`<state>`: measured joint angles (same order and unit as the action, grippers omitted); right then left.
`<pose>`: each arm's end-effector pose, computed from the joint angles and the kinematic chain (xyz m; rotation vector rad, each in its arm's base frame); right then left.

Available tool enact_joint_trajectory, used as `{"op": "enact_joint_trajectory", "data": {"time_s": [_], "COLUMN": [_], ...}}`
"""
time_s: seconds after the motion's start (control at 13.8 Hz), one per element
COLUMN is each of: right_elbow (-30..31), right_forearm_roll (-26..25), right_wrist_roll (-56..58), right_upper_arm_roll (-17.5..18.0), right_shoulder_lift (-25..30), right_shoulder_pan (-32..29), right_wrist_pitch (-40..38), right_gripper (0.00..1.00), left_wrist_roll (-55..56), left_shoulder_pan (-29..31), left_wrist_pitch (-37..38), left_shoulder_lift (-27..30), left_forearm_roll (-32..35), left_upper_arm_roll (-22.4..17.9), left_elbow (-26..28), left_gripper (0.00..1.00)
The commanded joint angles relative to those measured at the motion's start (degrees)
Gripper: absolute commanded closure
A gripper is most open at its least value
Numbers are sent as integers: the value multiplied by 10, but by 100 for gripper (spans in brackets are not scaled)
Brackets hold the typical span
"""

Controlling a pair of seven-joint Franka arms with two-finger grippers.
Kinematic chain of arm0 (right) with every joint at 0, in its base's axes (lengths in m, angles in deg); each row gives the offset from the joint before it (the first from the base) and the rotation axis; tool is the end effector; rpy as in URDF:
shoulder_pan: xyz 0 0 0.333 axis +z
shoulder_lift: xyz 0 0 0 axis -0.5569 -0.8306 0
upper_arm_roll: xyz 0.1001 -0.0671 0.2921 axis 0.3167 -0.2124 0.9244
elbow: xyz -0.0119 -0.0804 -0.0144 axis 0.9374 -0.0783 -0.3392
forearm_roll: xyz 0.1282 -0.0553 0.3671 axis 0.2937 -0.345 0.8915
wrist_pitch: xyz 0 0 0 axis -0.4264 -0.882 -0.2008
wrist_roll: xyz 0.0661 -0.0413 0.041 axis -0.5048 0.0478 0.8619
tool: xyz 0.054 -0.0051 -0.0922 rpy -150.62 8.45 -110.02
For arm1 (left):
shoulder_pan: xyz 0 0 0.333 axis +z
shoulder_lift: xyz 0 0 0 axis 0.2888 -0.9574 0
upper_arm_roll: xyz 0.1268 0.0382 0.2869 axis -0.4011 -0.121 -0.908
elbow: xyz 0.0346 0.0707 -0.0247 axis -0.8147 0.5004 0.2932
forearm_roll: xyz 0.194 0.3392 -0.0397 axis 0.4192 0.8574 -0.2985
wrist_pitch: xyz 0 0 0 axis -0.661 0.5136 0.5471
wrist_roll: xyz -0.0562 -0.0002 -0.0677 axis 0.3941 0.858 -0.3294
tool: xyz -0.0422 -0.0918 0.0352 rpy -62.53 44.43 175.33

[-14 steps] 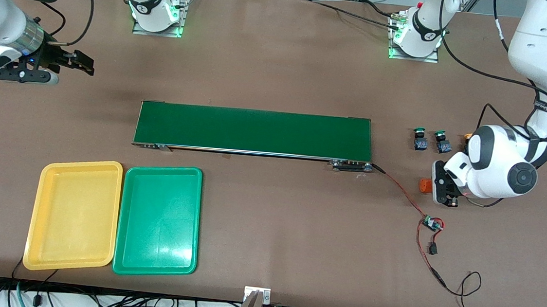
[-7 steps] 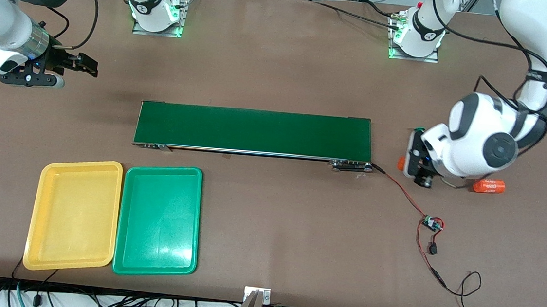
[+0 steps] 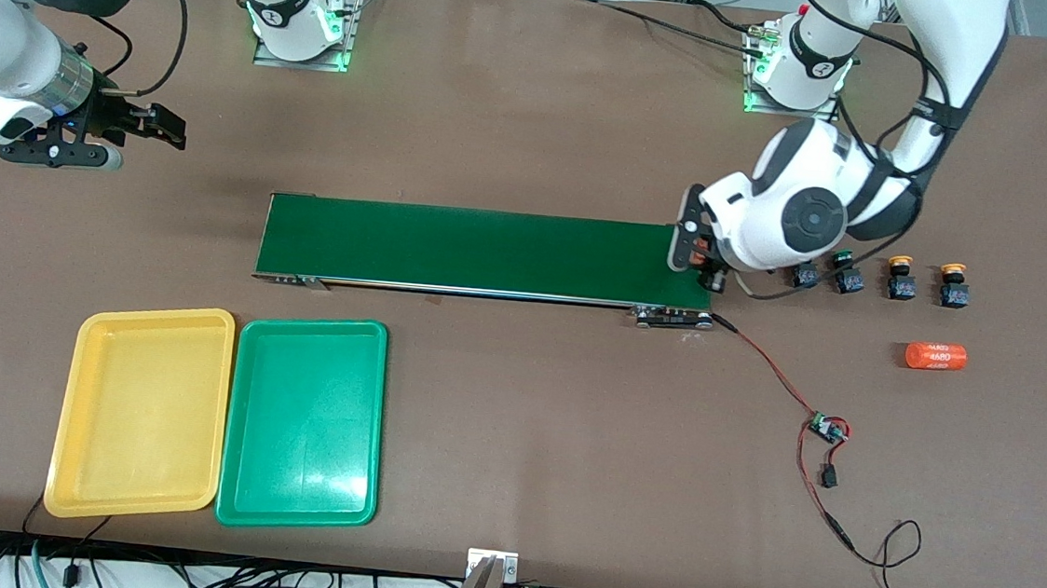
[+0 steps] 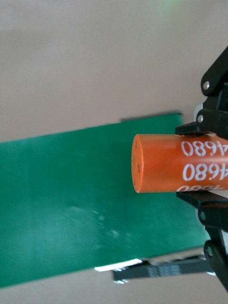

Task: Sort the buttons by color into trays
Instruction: 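Carry the cylinder onto the green conveyor belt with the left gripper, then release the cylinder on the belt and withdraw the left gripper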

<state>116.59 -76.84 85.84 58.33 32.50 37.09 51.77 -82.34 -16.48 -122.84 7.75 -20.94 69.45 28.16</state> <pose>0.4781 -0.0142 0.4540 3.1144 0.0527 -0.2691 0.5094 -0.2341 0.2870 1.8897 -2.1675 -0.1874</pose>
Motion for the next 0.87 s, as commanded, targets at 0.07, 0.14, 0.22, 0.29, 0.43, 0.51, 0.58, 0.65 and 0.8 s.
{"op": "enact_joint_trajectory", "data": {"time_s": [0.07,0.14,0.22,0.29,0.43,0.51,0.58,0.65,0.8], "right_elbow": [-11,-11,-12,-13,-17,-17,-20,-20,-20], "right_forearm_roll": [-2,-2,-2,-2,-2,-2,-2,-2,-2], "right_wrist_roll": [-1,-1,-1,-2,-6,-8,-8,-8,-8], "right_upper_arm_roll": [0,0,0,0,0,0,0,0,1], "right_shoulder_lift": [-6,-6,-5,-5,-4,-4,-4,-6,-6], "right_shoulder_pan": [11,12,12,12,12,12,12,12,14], "right_wrist_pitch": [-1,-1,-1,-1,-2,-4,-7,-6,-6], "right_gripper": [52,64,73,82,90,89,56,33,0], "left_wrist_roll": [12,13,13,13,14,11,8,5,6], "left_shoulder_pan": [-15,-19,-21,-30,-36,-36,-34,-28,-8], "left_wrist_pitch": [-31,-43,-67,-88,-98,-96,-92,-91,-92], "left_shoulder_lift": [5,-10,-20,-27,-28,-23,-12,15,67], "left_forearm_roll": [-14,-13,-12,-11,-9,-8,-7,-8,-10], "left_upper_arm_roll": [4,4,3,3,3,2,0,-3,-27], "left_elbow": [14,14,17,27,34,35,34,34,31], "left_gripper": [97,95,93,90,64,20,0,0,0]}}
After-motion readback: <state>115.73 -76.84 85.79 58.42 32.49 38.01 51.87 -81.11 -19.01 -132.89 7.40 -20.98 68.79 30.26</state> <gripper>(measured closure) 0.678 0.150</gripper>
